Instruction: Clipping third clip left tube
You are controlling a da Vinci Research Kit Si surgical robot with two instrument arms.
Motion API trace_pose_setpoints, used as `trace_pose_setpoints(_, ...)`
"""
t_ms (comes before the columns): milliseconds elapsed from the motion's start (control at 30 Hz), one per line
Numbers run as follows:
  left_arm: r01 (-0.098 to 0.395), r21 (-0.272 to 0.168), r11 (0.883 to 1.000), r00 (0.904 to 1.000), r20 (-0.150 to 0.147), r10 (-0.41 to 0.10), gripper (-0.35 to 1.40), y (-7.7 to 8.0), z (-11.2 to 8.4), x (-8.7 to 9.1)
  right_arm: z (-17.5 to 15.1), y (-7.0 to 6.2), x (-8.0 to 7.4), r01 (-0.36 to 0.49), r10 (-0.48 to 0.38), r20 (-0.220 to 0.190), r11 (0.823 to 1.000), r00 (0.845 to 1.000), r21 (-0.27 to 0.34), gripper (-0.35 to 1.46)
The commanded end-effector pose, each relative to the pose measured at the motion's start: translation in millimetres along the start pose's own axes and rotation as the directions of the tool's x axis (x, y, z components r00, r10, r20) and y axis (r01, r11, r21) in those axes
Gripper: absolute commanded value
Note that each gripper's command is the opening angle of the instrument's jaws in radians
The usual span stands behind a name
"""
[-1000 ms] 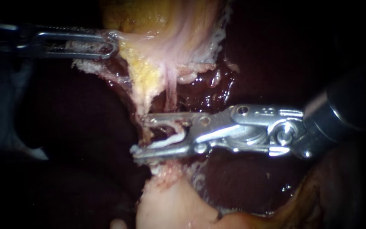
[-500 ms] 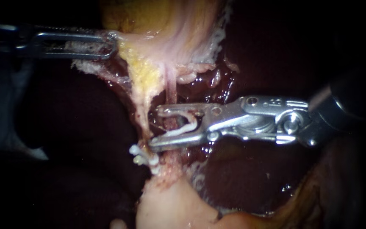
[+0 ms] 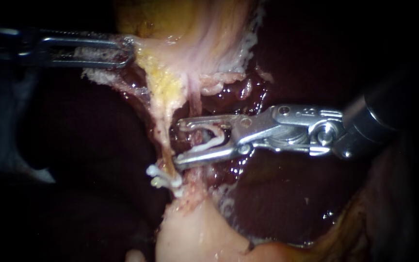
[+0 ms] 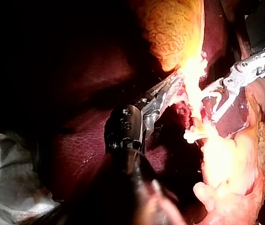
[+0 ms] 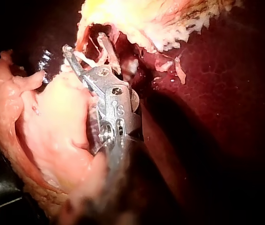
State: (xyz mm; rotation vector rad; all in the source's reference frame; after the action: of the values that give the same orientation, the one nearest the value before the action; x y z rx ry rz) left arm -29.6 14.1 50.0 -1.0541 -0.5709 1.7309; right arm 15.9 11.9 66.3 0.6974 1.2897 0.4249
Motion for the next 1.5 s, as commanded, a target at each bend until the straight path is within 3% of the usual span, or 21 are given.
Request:
trace_pose_setpoints(33, 0.0, 0.0, 1.0, 1.0, 0.0, 0.0, -0.35, 0.0, 0.0, 0.0, 0.4, -0.2, 0.2, 0.003, -0.003, -0.008, 1.0, 1.0, 0.014, 0.5)
trace_pose_setpoints(167, 0.0, 0.0, 1.0, 1.0, 0.0, 0.0, -0.35, 0.0, 0.1, 0.0, 1.6, -0.7, 0.6, 0.003, 0.0, -0.041, 0.998, 0.999, 0.057, 0.5)
trace_pose_setpoints(367, 0.0, 0.0, 1.0, 1.0, 0.0, 0.0, -0.35, 0.0, 0.1, 0.0, 3.9, -1.7, 1.5, 0.006, -0.001, -0.058, 0.996, 0.998, 0.089, 0.5)
trace_pose_setpoints(967, 0.0, 0.001, 1.0, 1.0, 0.0, 0.0, -0.35, 0.0, 0.1, 0.0, 8.1, -2.4, 3.2, -0.018, 0.025, -0.093, 0.997, 0.995, 0.079, 0.49)
trace_pose_setpoints(1200, 0.0, 0.001, 1.0, 1.0, 0.0, 0.0, -0.35, 0.0, 0.1, 0.0, 7.6, -2.9, 5.6, -0.031, 0.041, -0.136, 0.997, 0.99, 0.075, 0.49)
trace_pose_setpoints(1500, 0.0, 0.0, 1.0, 1.0, 0.0, 0.0, -0.35, -0.1, 0.1, 0.0, 7.3, -5.2, 8.7, -0.041, 0.058, -0.178, 0.994, 0.982, 0.097, 0.49)
